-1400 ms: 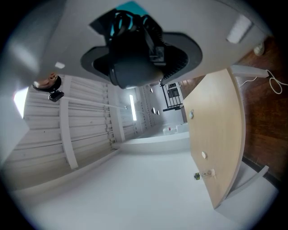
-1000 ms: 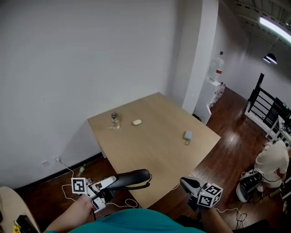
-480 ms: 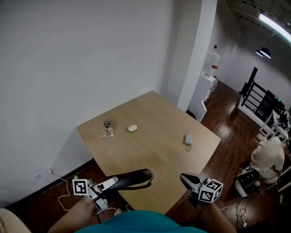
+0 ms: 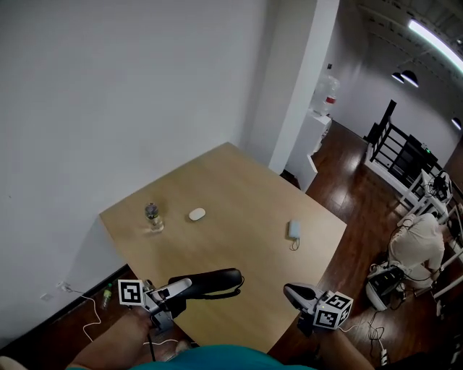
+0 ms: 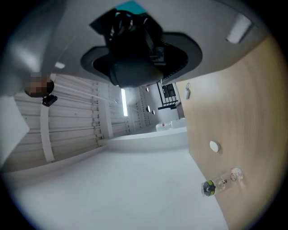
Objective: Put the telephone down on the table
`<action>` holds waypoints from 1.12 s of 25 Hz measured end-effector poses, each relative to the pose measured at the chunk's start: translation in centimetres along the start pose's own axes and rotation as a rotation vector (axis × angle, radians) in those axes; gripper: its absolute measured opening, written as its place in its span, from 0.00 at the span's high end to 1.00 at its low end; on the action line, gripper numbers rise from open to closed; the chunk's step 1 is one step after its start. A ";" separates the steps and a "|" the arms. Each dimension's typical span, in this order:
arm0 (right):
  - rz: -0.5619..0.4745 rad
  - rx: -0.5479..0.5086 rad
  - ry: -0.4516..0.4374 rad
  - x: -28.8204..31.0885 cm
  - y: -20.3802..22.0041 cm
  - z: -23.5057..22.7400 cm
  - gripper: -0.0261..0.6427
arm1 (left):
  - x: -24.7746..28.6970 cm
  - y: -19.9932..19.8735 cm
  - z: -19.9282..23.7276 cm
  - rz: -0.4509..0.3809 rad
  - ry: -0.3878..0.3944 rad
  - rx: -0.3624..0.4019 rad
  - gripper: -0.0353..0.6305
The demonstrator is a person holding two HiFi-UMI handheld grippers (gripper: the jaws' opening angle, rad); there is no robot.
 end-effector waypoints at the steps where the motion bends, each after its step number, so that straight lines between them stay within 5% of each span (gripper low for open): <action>1: 0.009 0.000 -0.008 0.1 0.0 -1.2 0.96 | 1.1 -0.3 0.6 -0.011 -0.002 0.005 0.48; 8: 0.050 -0.017 -0.095 3.7 -0.2 -8.4 0.96 | 7.1 -3.3 5.6 -0.063 -0.051 0.009 0.48; 19: 0.015 -0.062 -0.050 11.4 -1.8 -17.6 0.96 | 15.8 -11.3 16.9 0.065 -0.162 0.034 0.48; 28: 0.034 -0.037 -0.051 13.4 -0.4 -20.8 0.96 | 19.5 -15.5 25.8 0.117 -0.242 0.036 0.48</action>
Point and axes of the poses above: the fingertips, and each gripper's own axes: x forward along the fingers, z to its left, y out of its underside, the point moved 4 cm from there along -x, backward along the fingers
